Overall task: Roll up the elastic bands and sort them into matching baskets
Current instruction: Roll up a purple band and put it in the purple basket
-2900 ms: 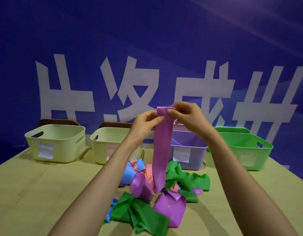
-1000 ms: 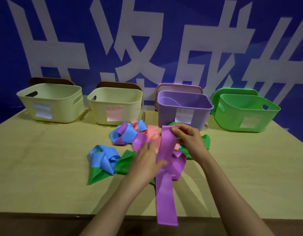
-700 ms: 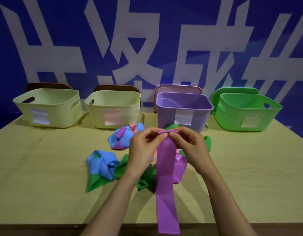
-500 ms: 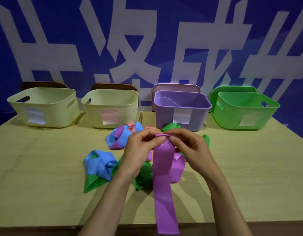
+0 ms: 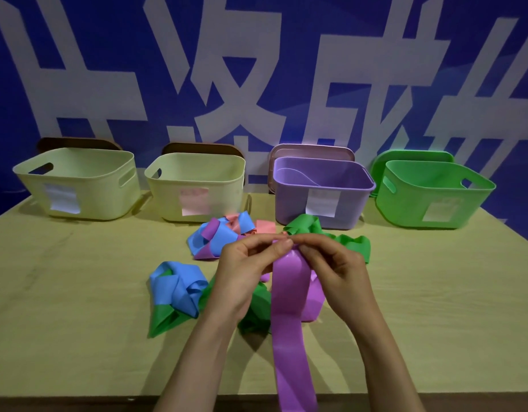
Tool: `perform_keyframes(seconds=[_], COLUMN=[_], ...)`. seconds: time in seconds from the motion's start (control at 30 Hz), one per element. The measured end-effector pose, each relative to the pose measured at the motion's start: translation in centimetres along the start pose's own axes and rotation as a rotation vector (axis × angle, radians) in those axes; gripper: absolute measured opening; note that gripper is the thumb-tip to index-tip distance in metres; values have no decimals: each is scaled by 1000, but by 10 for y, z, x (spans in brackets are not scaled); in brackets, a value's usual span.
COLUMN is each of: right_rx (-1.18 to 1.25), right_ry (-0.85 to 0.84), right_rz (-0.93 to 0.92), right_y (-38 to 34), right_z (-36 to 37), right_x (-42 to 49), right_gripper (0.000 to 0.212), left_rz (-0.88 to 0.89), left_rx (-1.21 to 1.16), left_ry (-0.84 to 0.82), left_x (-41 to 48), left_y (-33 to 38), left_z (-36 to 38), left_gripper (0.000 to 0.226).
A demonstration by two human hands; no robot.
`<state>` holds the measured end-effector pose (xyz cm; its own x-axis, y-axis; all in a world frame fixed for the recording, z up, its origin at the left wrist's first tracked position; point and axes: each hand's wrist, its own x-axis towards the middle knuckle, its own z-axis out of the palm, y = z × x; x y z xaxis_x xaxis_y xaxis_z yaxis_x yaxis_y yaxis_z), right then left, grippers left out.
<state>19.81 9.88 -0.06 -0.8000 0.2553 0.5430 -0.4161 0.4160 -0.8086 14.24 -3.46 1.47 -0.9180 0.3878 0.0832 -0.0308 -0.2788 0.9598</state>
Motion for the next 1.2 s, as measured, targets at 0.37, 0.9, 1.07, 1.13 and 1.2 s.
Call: perform_keyframes(seconds=[0.37,0.9,1.07,1.13,1.2], right_rx=[195,224,197,178,166], right_ry=[-26,59,29,20,21], right_rz=[223,174,170,167,161], right_y=[-13,-16,-20,-20,-22], right_z=[-11,-5,-10,-11,-11], right_x=[3,-6,-4,-3,-2], right_gripper=[10,17,27,30,30], left_rz=[146,105,-1,-7,29], left_rx=[144,36,138,134,128], left_ry=[17,-65,-132,-128,-119], left_x=[-5,-10,-8,-9,-9], left_y=[-8,-5,-7,-8,-8], left_z=[5,-1,-5,-6,-6], left_gripper=[19,25,12,11,10])
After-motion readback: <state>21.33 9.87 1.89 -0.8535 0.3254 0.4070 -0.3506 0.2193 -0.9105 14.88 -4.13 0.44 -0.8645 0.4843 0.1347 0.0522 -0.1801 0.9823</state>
